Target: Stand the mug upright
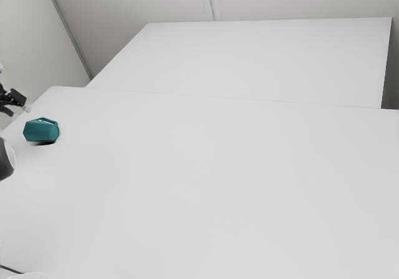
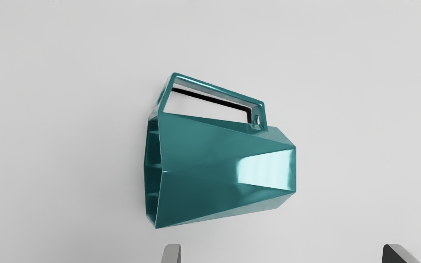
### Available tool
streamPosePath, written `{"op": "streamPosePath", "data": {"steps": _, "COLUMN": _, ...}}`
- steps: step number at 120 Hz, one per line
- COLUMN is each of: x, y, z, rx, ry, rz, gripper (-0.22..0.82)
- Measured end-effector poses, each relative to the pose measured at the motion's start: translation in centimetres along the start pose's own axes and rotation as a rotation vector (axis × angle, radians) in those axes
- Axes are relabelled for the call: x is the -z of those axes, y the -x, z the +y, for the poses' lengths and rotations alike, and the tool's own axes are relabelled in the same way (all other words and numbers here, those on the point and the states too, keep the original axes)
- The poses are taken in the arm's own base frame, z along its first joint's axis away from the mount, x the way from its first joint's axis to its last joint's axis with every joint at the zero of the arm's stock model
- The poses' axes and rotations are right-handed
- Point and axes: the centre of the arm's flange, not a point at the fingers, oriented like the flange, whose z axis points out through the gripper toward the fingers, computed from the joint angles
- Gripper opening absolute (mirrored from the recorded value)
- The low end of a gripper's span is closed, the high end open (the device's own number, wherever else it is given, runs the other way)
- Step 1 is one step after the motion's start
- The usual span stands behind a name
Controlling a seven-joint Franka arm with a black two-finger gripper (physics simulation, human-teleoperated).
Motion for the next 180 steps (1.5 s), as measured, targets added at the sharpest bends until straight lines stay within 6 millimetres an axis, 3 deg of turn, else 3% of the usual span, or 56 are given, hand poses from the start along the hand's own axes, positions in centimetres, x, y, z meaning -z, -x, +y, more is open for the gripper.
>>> {"op": "streamPosePath", "data": {"steps": 23, "x": -1.5, "y": 1.5, "z": -4.2, "rx": -0.068, "ry": 0.002, "rz": 0.101, "gripper": 0.6}}
{"op": "streamPosePath", "data": {"steps": 47, "x": -3.5, "y": 2.8, "z": -7.2, "rx": -0.119, "ry": 0.005, "rz": 0.176, "gripper": 0.6}}
{"op": "streamPosePath", "data": {"steps": 73, "x": -4.2, "y": 3.7, "z": -8.8, "rx": -0.172, "ry": -0.015, "rz": 0.213, "gripper": 0.6}}
{"op": "streamPosePath", "data": {"steps": 100, "x": -6.0, "y": 3.8, "z": -9.0, "rx": -0.218, "ry": 0.02, "rz": 0.249, "gripper": 0.6}}
{"op": "streamPosePath", "data": {"steps": 180, "x": -6.7, "y": 5.0, "z": -9.3, "rx": -0.237, "ry": 0.172, "rz": 0.344, "gripper": 0.6}}
